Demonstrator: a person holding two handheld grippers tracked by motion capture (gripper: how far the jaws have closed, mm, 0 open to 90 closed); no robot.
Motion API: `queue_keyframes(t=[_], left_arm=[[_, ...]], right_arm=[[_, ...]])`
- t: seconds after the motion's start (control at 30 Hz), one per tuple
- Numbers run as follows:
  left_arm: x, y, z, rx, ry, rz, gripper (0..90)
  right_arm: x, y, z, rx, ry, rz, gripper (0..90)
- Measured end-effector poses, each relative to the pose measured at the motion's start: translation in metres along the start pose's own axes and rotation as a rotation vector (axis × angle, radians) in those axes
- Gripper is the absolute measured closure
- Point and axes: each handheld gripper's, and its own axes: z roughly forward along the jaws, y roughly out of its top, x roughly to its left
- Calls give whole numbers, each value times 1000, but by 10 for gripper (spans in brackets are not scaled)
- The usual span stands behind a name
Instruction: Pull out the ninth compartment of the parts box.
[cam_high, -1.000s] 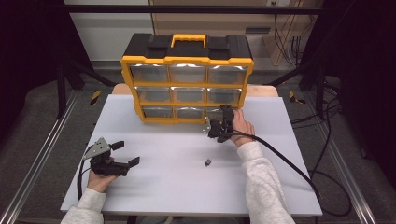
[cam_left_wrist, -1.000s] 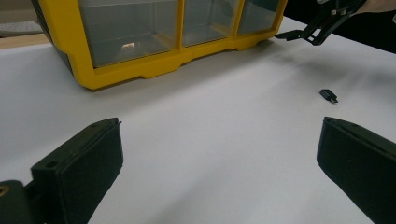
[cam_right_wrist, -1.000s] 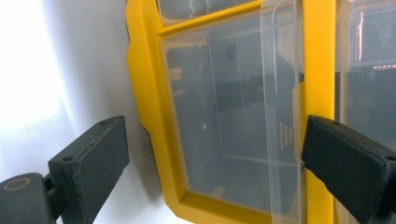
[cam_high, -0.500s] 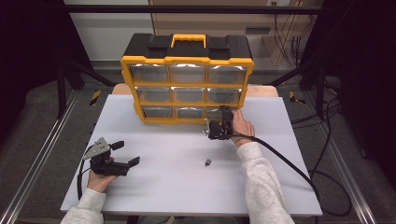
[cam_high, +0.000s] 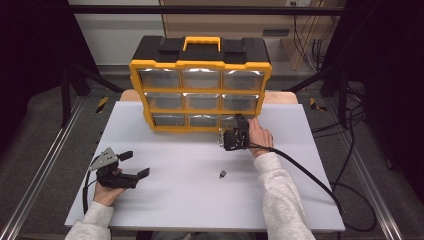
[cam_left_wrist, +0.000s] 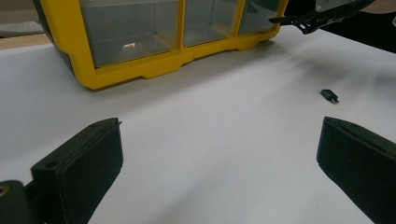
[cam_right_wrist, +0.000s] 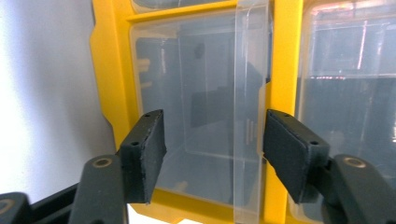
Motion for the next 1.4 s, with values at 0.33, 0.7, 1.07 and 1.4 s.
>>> queue_keyframes(t=[0.33,0.7,1.07,1.4], left_arm=[[0,0,0,0,0,1,0],[0,0,0,1,0,0,0],[0,0,0,0,1,1,0],[0,0,0,1,1,1,0]], right_arm=[[3,-1,0,-5,-65,-40,524],[4,-2,0,-14,-122,-52,667],[5,-2,0,-13,-164,-62,758],[6,-1,-2,-12,-173,-81,763]])
